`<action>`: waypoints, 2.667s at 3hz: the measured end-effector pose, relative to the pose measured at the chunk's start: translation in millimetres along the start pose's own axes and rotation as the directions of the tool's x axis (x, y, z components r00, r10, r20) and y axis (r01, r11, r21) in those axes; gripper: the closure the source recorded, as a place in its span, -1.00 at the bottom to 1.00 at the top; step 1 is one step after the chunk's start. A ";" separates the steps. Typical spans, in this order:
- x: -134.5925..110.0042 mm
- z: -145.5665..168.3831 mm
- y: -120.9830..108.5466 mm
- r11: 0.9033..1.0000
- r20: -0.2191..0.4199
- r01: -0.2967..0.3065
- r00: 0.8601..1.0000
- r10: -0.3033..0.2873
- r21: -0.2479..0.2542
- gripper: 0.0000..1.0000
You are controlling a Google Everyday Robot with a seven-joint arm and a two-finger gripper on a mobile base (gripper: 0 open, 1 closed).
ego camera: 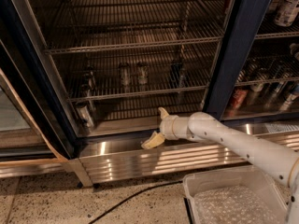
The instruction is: Pick 7up can from bottom shelf of fridge
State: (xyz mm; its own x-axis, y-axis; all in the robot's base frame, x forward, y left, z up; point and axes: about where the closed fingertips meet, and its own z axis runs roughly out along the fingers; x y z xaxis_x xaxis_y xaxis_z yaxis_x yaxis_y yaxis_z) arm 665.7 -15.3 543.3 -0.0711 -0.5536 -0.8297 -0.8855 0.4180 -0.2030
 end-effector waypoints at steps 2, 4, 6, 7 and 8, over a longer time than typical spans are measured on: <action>-6.4 25.5 -11.0 1.000 0.062 0.001 0.998 -0.002 0.016 -1.00; -23.2 63.9 -29.3 0.998 0.119 0.010 0.993 -0.017 0.060 -1.00; -60.5 106.0 -46.9 0.999 0.212 -0.007 0.977 -0.002 0.042 -1.00; -73.6 122.8 -68.7 0.998 0.249 -0.041 0.968 0.026 0.055 -1.00; -73.8 123.2 -68.6 0.998 0.249 -0.041 0.968 0.026 0.056 -1.00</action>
Offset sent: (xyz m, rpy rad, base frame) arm 0.0161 0.0119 -0.0024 0.0395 -0.0270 0.0037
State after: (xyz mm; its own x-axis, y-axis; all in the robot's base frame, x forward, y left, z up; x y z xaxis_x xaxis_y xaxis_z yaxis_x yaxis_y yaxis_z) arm 788.3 85.6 554.4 0.0227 -0.3454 -0.9382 -0.8549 0.4798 -0.1973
